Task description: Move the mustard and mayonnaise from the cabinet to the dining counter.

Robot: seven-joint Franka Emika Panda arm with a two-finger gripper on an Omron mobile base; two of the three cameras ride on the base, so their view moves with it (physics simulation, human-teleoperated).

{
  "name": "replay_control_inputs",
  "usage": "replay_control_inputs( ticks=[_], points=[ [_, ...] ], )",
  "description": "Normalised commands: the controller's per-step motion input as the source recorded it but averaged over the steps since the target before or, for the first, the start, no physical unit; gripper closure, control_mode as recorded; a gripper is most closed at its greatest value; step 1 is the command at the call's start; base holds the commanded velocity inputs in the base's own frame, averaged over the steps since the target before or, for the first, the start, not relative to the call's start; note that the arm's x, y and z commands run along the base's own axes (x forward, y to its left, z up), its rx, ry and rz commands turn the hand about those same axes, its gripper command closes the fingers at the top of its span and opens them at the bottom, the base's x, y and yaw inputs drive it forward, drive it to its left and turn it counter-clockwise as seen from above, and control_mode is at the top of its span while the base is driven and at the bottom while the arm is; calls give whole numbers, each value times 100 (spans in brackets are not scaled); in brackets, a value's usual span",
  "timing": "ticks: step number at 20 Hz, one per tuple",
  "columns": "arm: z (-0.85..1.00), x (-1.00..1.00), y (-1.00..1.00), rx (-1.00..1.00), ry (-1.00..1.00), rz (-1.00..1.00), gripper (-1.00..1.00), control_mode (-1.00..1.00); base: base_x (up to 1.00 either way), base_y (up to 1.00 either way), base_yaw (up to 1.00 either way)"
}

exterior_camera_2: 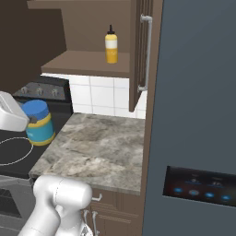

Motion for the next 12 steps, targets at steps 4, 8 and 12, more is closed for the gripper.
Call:
replay_control_inputs(
  ticks=[4,8,12],
  points=[
    [0,0,0,0,0,0,100,100,-18,1,0],
    [0,0,0,0,0,0,100,100,-44,9,0],
    [0,0,0,0,0,0,100,100,-59,10,0]
  ],
)
